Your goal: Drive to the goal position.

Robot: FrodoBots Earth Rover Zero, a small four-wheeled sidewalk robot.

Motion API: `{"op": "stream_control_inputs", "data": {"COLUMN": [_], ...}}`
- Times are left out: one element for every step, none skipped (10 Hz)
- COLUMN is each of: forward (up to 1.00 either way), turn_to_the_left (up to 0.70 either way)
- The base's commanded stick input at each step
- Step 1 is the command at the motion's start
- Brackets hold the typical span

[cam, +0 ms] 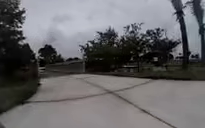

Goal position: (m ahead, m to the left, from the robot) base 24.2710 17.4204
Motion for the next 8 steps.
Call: {"op": "stream_control_inputs", "data": {"forward": [0.85,0.85,0.85,0.85,0.85,0.85,0.85,0.85], "turn_to_the_left": [0.00,0.00,0.00,0.00,0.00,0.00,0.00,0.00]}}
